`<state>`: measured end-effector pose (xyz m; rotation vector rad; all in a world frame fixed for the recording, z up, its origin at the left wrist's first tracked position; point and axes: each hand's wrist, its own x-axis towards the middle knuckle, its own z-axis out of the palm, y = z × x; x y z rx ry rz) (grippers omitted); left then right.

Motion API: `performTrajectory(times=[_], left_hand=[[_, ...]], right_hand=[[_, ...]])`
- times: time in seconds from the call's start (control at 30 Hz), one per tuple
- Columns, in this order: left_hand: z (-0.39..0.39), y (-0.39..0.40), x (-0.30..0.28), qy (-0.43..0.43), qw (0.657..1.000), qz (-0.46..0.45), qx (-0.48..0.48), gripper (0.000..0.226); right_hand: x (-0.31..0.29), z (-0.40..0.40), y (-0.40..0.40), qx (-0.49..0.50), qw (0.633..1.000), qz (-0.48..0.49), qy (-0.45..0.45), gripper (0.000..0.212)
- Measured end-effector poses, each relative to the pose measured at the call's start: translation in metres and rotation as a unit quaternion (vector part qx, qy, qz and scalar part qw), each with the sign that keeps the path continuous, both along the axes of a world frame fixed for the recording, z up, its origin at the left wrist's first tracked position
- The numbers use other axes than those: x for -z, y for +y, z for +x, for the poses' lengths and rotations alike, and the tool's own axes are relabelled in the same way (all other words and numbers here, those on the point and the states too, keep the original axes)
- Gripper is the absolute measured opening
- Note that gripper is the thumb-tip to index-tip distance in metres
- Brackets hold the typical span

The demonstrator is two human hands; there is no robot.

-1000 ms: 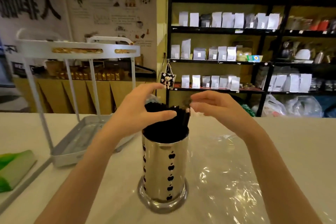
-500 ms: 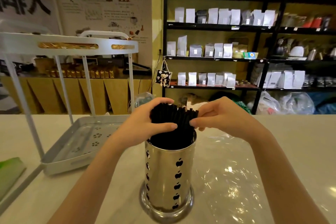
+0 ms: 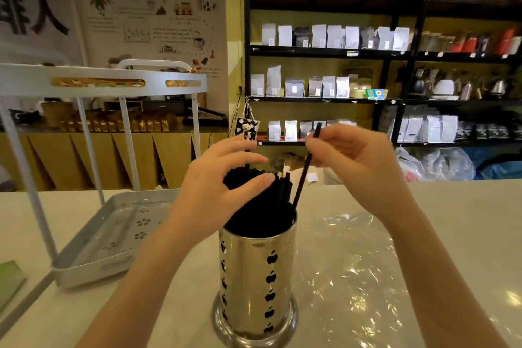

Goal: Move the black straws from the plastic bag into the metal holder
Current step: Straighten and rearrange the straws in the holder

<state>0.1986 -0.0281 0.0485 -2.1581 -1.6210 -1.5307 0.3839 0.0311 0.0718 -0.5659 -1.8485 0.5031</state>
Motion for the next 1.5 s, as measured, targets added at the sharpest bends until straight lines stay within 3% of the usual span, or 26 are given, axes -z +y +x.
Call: performTrajectory(times=[0.1, 0.23, 0.37, 0.47, 0.6, 0.7, 0.8, 1.0, 1.13, 1.2, 1.33, 1.4, 1.5], left_hand=[[0.003, -0.001, 0.000, 0.050, 0.998, 0.033, 0.016, 0.038], [0.007, -0.006, -0.001, 0.100, 0.994, 0.038, 0.033, 0.045], [0.004, -0.013, -0.008, 0.075, 0.993, 0.079, 0.042, 0.033], [-0.006, -0.022, -0.017, -0.046, 0.993, 0.097, 0.055, 0.027], [-0.027, -0.033, -0.027, -0.190, 0.971, 0.140, 0.046, 0.018], [-0.036, -0.037, -0.037, -0.270, 0.944, 0.184, 0.036, 0.023], [-0.035, -0.039, -0.053, -0.284, 0.936, 0.206, 0.030, 0.024], [-0.020, -0.048, -0.061, -0.166, 0.970, 0.168, 0.058, 0.021], [-0.011, -0.049, -0.049, -0.080, 0.987, 0.131, 0.044, 0.020], [-0.009, -0.050, -0.047, -0.082, 0.987, 0.131, 0.045, 0.020], [-0.021, -0.055, -0.054, -0.127, 0.975, 0.178, 0.032, 0.023], [-0.026, -0.056, -0.059, -0.108, 0.977, 0.186, 0.010, 0.024], [-0.024, -0.053, -0.057, -0.057, 0.986, 0.156, -0.005, 0.025]], right_hand=[[-0.010, 0.007, -0.018, -0.013, 0.985, 0.078, 0.152, 0.017], [-0.018, 0.015, -0.029, 0.034, 0.943, 0.106, 0.312, 0.014], [-0.014, 0.016, -0.022, 0.024, 0.918, 0.013, 0.395, 0.019], [-0.003, 0.013, -0.012, -0.009, 0.908, -0.084, 0.410, 0.014], [0.021, 0.005, -0.007, 0.000, 0.947, -0.153, 0.283, 0.007], [0.032, -0.005, -0.003, 0.014, 0.990, -0.101, 0.098, 0.012], [0.031, -0.014, 0.002, 0.013, 0.998, -0.049, -0.042, 0.012], [0.020, -0.010, 0.023, 0.058, 0.997, -0.031, 0.043, 0.016], [0.018, -0.004, 0.036, -0.012, 0.988, -0.104, -0.114, 0.017], [0.019, -0.002, 0.038, -0.066, 0.971, -0.162, -0.164, 0.019], [0.020, -0.003, 0.038, -0.073, 0.971, -0.164, -0.155, 0.018], [0.020, -0.004, 0.036, -0.075, 0.978, -0.143, -0.136, 0.009], [0.020, -0.008, 0.031, -0.081, 0.980, -0.114, -0.138, 0.024]])
